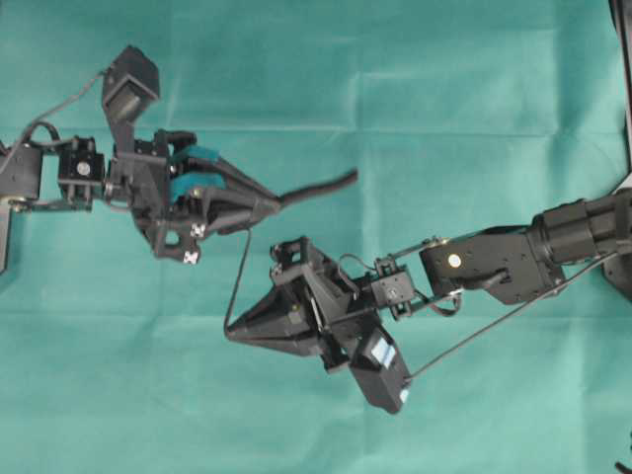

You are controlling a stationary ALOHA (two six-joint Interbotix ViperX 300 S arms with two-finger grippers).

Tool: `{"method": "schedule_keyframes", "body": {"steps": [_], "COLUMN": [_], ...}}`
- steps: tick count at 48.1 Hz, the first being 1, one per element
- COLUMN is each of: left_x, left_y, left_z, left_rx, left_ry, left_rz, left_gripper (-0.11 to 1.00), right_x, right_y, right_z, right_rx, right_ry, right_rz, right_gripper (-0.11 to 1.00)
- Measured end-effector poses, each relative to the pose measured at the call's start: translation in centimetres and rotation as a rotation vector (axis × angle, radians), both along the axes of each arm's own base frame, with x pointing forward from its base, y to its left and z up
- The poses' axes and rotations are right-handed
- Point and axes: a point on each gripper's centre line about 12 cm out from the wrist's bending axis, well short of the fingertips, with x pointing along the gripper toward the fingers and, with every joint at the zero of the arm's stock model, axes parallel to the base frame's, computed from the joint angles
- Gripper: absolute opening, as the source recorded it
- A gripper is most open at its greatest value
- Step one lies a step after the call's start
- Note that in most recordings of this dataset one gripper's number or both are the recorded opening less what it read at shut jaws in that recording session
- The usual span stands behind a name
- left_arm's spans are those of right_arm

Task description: Peel off the Velcro with your right arm.

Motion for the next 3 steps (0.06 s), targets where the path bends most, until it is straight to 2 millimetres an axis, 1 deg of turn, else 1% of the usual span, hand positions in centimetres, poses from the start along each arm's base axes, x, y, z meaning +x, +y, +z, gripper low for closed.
{"method": "schedule_keyframes", "body": {"steps": [3], "left_x": [0.0], "left_y": [0.05], "left_z": [0.0], "left_rx": [-0.002], "left_ry": [0.0], "left_rz": [0.002], "left_gripper": [0.1], "right_x": [-0.03], "right_y": [0.14], "right_z": [0.0], "right_rx": [0.0], "right_ry": [0.0], "right_rz": [0.003], "right_gripper": [-0.09]}}
